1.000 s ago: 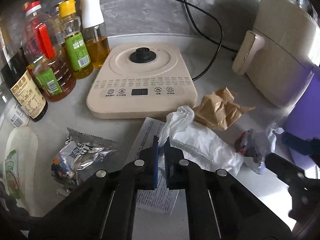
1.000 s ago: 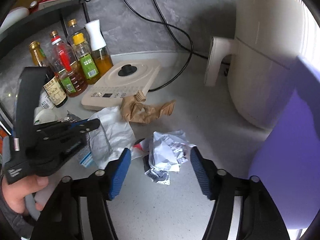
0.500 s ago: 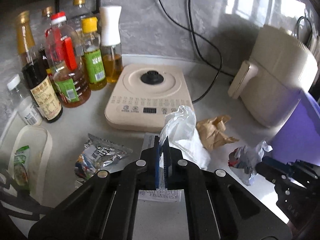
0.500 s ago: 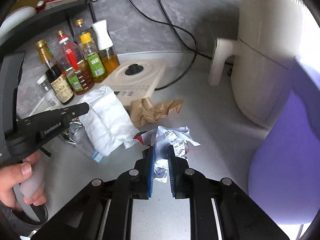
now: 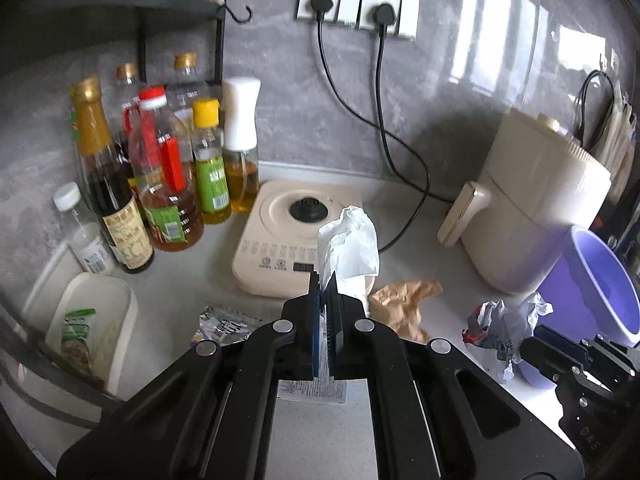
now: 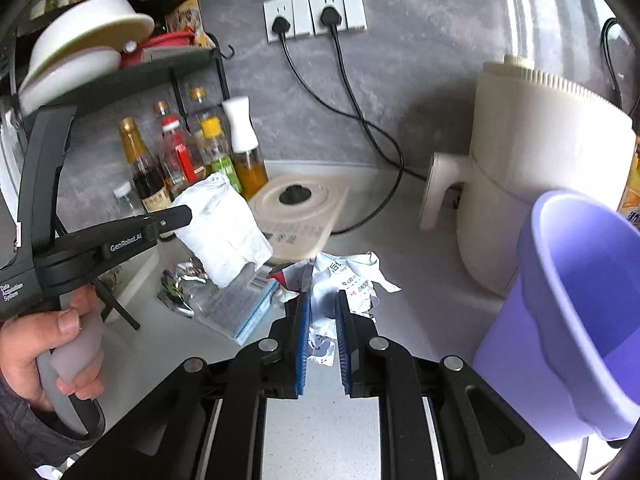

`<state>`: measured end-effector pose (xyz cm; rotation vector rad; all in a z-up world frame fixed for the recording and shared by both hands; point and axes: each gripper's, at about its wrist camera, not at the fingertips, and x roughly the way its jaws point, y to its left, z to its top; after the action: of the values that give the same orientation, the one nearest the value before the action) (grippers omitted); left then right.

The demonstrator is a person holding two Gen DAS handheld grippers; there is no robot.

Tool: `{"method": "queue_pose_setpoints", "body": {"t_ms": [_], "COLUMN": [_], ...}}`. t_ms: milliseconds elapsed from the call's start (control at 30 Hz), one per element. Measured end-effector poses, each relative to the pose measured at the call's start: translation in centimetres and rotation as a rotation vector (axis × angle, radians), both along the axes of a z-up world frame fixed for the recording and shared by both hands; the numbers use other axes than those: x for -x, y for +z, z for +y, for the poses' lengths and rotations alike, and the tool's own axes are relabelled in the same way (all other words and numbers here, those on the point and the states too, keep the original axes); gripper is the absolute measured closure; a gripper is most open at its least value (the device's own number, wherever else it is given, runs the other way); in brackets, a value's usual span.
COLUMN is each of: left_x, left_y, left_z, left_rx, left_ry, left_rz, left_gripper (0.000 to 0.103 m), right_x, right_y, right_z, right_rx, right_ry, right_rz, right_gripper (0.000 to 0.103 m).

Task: Collect trash
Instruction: 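Carry both items over the purple bucket and open both tools to drop them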

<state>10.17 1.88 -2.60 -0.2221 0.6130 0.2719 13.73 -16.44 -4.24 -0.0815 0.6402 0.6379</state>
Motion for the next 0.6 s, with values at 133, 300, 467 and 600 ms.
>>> {"method": "queue_pose_setpoints", "body": {"t_ms": [133, 300, 467, 600], "left_x": [1.0, 2.0, 2.6, 2.5], "left_y": [1.8, 3.7, 5.0, 5.6], "left_z": [-0.3, -1.0, -1.4, -1.8], "left_rx": [-0.018, -0.038, -0.048, -0.047], "left_ry": [0.02, 0.029, 0.032, 0.027], "left_rz": [-0.027, -0.066, -0.099, -0.116], "left_gripper": [0.099, 0.099, 0.099, 0.099], "right_x": [0.2, 0.3, 0.7, 0.8], "right_y": [1.5, 3.2, 4.4, 4.9], "right_z": [-0.3, -0.7, -0.9, -1.2], "right_rx": [-0.038, -0.092, -0.106, -0.11], "right_ry": [0.01, 0.03, 0.036, 0.026], "right_rz": [-0.029, -0.042, -0.067, -0.083], "right_gripper": [0.09, 0.09, 0.09, 0.09]}}
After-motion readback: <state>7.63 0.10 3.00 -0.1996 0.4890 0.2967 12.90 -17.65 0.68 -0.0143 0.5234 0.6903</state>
